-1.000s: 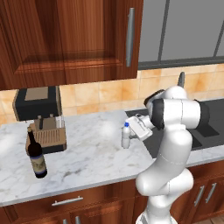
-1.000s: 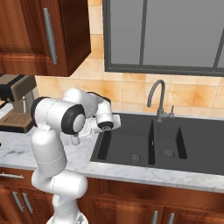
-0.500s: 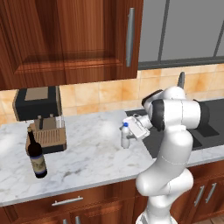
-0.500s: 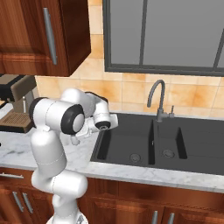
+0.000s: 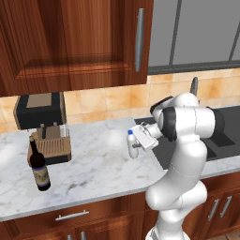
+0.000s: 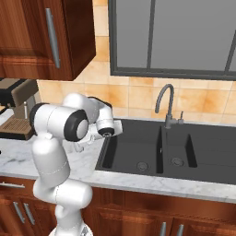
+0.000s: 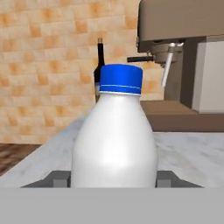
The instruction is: Place the drinks on the dining counter in a tight cluster.
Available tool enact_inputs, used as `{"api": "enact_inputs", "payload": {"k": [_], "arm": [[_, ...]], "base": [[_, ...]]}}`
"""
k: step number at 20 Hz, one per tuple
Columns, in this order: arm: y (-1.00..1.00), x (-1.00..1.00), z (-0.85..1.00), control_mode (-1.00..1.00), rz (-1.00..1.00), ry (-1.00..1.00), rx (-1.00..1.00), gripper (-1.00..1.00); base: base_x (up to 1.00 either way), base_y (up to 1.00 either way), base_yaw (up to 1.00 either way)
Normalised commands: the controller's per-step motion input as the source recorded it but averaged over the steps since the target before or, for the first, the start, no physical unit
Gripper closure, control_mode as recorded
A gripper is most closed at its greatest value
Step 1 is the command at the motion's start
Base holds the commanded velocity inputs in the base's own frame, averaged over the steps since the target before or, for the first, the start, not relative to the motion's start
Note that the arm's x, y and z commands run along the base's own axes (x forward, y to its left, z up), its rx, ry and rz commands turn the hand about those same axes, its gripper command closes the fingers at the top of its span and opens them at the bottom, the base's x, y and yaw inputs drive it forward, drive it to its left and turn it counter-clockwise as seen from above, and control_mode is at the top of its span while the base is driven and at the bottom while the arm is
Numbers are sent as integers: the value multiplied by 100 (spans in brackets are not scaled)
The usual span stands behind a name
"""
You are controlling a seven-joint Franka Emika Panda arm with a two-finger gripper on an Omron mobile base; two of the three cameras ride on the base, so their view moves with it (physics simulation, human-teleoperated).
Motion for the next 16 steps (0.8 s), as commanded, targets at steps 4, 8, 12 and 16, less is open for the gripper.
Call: {"api": "enact_inputs", "payload": {"k": [4,8,12,16], "arm": [[0,-15,25,-100,0,0,2,100],[0,-34,37,-100,0,0,6,100],[-1,-38,36,-100,0,0,1,100],[0,-41,36,-100,0,0,0,100]], "base": [[0,0,0],[0,0,0],[0,0,0],[0,0,0]]}}
